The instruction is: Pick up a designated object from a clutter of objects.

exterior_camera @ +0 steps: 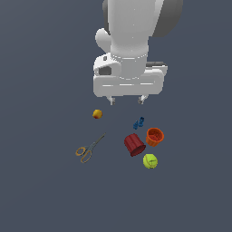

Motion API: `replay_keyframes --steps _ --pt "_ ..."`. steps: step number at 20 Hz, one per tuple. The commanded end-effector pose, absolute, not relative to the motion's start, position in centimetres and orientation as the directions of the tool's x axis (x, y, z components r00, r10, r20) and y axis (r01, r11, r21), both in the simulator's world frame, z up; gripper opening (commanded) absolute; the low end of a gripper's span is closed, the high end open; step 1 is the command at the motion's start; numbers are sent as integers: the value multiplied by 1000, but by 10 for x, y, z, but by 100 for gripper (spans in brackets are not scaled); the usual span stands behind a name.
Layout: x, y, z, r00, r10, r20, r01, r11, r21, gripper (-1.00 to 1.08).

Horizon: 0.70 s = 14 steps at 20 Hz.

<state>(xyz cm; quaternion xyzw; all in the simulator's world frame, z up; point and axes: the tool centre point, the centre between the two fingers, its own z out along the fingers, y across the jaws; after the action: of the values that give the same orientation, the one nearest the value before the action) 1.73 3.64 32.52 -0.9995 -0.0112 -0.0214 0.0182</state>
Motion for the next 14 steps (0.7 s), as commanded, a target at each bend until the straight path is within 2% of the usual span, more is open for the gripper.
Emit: replay_keyframes --steps 1,7,14 --pt "17 38 322 999 17 42 19 -999 -35 100" --pt "13 50 299 999 -10 37 -9 -1000 -30 100" --pt "-1 75 248 997 -70 27 -69 -997 -18 100"
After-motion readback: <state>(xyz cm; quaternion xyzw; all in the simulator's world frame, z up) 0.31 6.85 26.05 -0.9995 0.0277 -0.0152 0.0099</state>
